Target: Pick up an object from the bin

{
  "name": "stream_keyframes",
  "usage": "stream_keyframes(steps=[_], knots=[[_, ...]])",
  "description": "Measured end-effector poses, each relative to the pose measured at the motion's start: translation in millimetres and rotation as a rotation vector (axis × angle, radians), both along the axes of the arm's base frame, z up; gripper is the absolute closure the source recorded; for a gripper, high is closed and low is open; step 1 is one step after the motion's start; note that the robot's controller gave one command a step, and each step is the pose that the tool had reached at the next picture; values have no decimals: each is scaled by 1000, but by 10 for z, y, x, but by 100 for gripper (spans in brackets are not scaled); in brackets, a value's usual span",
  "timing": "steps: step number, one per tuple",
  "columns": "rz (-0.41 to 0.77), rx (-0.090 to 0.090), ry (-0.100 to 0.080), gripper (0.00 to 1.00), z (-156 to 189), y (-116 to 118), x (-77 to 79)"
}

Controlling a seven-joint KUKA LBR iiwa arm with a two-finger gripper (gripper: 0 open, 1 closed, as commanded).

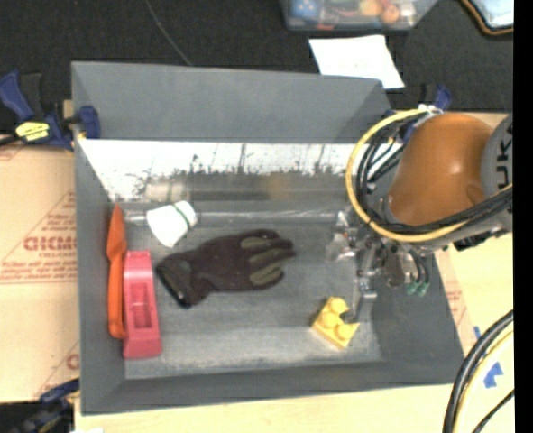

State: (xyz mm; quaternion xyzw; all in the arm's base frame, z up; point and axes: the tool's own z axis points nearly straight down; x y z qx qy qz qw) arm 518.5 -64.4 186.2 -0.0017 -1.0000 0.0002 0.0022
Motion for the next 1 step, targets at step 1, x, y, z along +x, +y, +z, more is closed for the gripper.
stream_keyframes(steps=[1], knots=[[4, -1, -8, 0, 37, 1, 18]])
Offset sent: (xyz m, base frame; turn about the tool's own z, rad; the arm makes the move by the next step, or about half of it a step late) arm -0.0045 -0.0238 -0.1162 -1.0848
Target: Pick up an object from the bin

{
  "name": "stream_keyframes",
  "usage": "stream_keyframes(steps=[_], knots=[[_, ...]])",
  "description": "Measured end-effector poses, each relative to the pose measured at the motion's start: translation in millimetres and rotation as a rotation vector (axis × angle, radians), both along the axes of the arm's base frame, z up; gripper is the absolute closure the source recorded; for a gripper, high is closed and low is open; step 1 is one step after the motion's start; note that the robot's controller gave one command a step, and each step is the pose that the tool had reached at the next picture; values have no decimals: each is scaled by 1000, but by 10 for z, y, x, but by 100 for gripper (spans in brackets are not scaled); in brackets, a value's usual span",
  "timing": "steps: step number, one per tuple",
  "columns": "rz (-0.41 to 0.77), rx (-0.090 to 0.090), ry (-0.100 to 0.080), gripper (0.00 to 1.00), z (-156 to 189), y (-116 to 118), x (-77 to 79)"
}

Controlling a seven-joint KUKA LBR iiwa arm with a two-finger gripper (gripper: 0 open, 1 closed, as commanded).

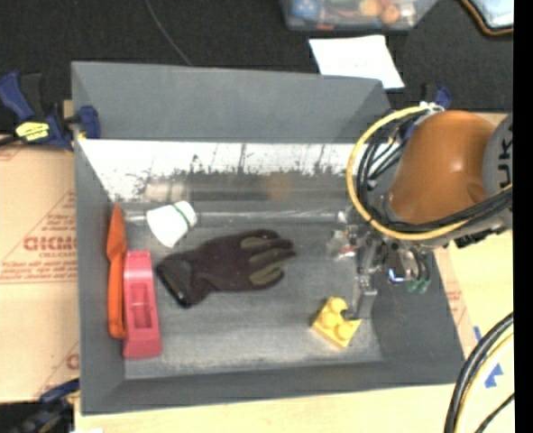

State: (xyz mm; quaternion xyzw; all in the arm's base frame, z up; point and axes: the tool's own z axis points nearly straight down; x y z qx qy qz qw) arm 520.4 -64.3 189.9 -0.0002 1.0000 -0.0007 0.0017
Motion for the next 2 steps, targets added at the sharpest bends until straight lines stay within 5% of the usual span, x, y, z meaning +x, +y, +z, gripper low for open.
stream_keyframes(steps=[1, 2], knots=[[762, -3, 0, 0, -833, -168, -34], [639, -3, -5, 0, -696, -286, -77]])
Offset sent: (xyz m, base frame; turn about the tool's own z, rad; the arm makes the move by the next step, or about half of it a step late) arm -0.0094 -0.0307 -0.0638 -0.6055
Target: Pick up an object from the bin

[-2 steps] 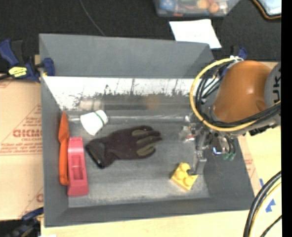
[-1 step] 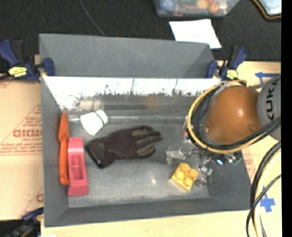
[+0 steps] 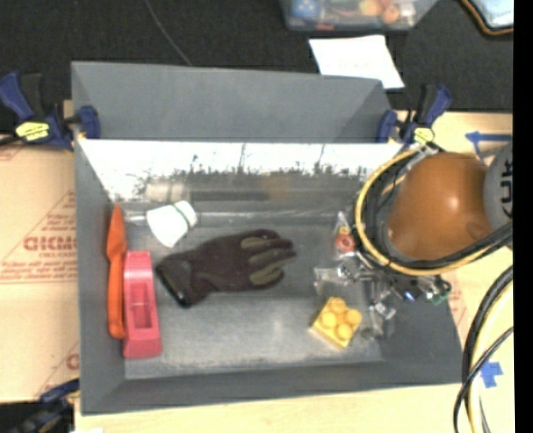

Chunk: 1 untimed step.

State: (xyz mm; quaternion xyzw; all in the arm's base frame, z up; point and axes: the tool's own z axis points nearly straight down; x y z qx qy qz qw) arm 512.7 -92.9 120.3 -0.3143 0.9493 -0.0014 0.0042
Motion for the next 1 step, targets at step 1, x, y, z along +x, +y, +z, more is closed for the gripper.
stream_keyframes(steps=[1], knots=[[544, -4, 1, 0, 45, 99, -75]])
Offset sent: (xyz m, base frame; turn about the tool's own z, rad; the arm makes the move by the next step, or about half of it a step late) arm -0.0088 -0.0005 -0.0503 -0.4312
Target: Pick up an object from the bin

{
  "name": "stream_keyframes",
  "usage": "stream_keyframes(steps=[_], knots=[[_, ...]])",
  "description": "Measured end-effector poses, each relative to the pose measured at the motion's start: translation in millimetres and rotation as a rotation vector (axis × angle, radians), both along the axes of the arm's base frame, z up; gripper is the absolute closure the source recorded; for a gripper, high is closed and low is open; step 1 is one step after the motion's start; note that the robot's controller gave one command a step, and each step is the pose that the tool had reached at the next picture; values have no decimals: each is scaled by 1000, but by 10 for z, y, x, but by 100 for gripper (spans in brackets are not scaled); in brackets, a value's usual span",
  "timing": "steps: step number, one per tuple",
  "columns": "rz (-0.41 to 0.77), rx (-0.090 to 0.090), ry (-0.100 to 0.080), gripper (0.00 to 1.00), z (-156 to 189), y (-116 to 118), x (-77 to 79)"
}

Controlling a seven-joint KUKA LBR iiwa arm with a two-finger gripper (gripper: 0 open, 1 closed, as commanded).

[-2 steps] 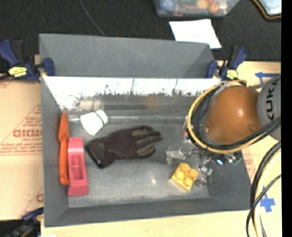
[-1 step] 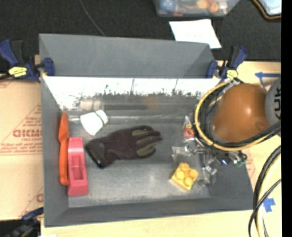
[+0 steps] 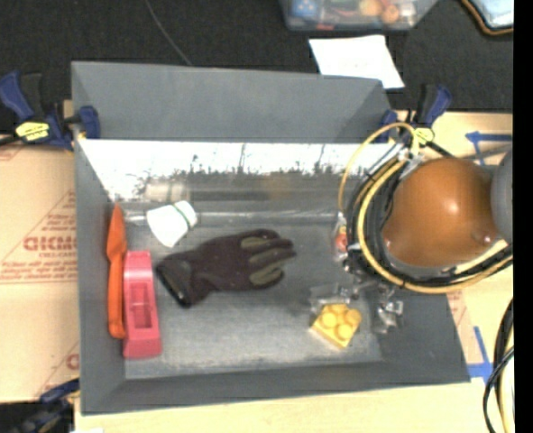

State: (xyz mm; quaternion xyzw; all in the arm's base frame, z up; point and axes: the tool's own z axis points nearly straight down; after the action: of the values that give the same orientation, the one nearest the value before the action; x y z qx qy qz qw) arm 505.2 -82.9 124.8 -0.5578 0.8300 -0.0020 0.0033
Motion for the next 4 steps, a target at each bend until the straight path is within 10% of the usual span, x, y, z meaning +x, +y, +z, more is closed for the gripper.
stream_keyframes(steps=[1, 2, 4], knots=[[-113, 1, -1, 0, -548, -107, -9], [480, -5, -8, 100, -540, -165, -77], [476, -3, -6, 100, -316, -162, -87]])
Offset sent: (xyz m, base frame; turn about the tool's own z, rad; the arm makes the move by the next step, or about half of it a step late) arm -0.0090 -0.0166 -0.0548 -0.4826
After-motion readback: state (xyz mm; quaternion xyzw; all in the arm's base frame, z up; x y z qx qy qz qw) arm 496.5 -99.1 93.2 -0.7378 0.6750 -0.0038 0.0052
